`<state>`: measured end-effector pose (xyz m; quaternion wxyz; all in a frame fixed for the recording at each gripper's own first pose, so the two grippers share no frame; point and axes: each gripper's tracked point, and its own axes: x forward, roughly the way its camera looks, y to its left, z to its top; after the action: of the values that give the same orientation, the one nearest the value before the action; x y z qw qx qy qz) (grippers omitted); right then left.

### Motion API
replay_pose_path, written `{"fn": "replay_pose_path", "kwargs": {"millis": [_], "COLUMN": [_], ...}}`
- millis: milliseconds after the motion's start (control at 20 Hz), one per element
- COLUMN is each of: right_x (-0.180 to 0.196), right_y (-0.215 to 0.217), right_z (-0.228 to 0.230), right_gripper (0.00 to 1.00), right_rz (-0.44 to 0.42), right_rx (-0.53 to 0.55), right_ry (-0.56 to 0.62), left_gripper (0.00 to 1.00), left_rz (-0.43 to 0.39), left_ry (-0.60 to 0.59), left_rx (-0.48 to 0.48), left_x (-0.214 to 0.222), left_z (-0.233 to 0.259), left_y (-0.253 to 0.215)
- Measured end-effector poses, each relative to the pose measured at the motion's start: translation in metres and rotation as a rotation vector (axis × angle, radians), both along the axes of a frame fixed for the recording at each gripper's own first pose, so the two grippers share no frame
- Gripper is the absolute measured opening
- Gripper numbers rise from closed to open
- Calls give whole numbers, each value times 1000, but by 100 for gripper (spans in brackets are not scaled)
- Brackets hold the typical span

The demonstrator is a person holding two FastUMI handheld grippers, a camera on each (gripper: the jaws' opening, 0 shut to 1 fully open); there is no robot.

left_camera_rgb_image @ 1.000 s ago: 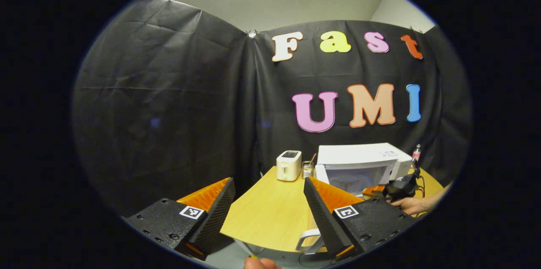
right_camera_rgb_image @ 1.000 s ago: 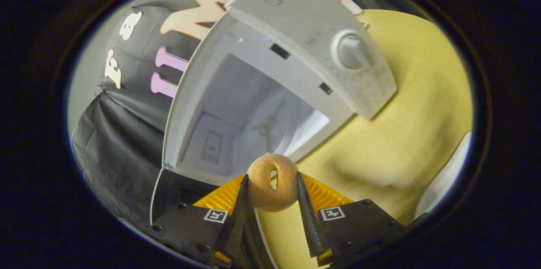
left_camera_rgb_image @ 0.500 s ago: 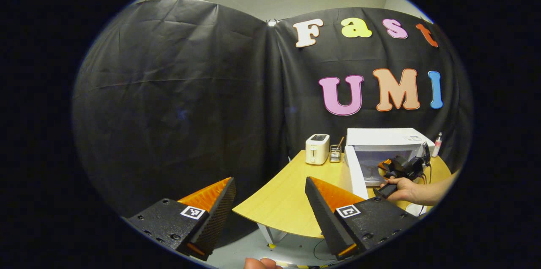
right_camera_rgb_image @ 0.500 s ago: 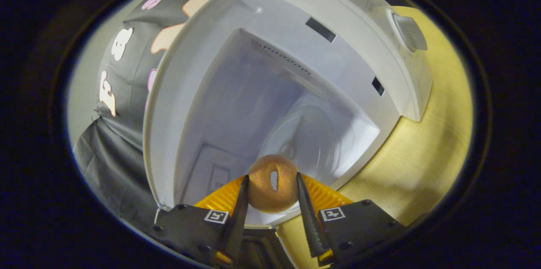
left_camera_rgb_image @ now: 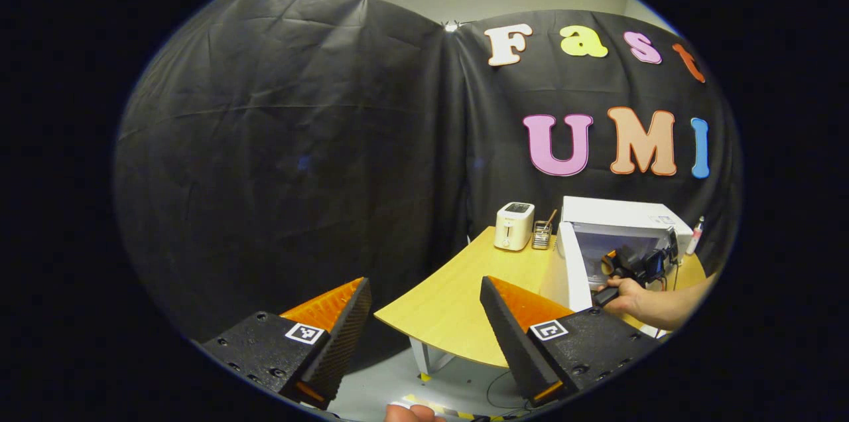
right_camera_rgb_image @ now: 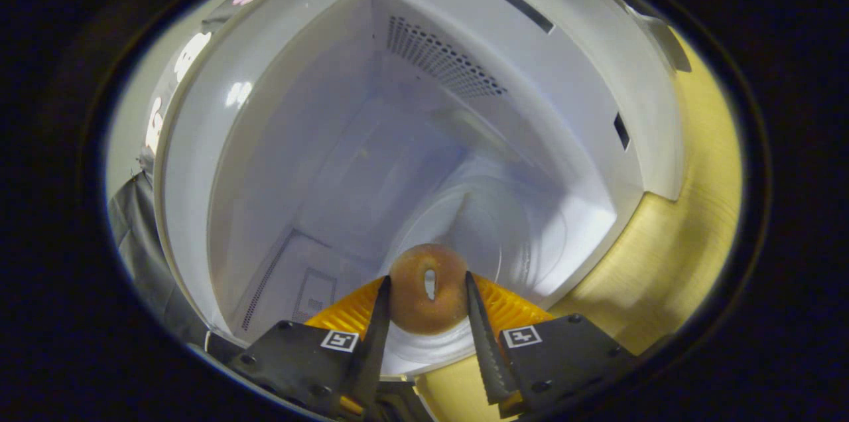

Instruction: Open the microwave oven with the left hand, put the food in, and close the microwave oven.

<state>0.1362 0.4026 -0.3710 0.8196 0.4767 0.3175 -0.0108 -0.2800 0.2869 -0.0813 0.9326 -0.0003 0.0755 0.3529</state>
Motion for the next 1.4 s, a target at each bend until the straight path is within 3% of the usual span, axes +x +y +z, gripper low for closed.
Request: {"fn": "replay_pose_path", "kwargs": {"millis": [50,200,300,350,400,550,600,650,700,750,800,900,950,1000,1050,1200,1350,1400], "right_x": [1,3,6,4,5,2,0,-6,-9,-15,-20,-31,-40,-46,-55,-74,-84,-81], "right_y": [1,3,2,1,-1,-8,-13,-17,-21,-22,-26,-33,-36,-39,-45,-71,-92,-100], "right_z": [1,6,6,5,6,16,21,27,34,40,45,54,60,66,73,94,116,126], "right_gripper": [57,66,86,81,87,88,81,88,81,81,88,88,81,81,88,88,88,81], "right_rz": [-3,2,1,0,0,-2,0,3,16,37,65,120,158,195,227,290,325,321], "right_rx": [-9,-33,-36,-44,-49,-64,-76,-86,-92,-109,-124,-150,-166,-177,-198,-283,-323,-330], "right_ry": [-3,-5,6,8,9,-13,-26,-35,-51,-65,-86,-115,-131,-151,-172,-240,-281,-292], "left_gripper": [97,97,97,97,97,97,97,96,96,94,68,17,12,6,1,1,1,0], "left_rz": [-4,-11,-17,-27,-36,-52,-65,-86,-117,-86,-44,5,46,25,3,-25,-88,-105], "left_ry": [-7,-16,-21,-21,-24,-28,-29,-35,-43,-30,-9,106,127,108,108,169,173,182], "left_rx": [-2,-6,-17,-27,-34,-47,-52,-58,-73,-73,-72,-104,-115,-142,-178,-239,-237,-255], "left_x": [2,6,7,9,9,14,17,20,24,24,22,13,7,14,24,29,55,61], "left_z": [-1,-3,-5,-8,-9,-13,-16,-17,-19,-27,-35,-71,-85,-93,-105,-151,-173,-184], "left_y": [1,3,2,0,-2,0,0,-1,-5,3,17,31,38,33,29,31,31,28]}}
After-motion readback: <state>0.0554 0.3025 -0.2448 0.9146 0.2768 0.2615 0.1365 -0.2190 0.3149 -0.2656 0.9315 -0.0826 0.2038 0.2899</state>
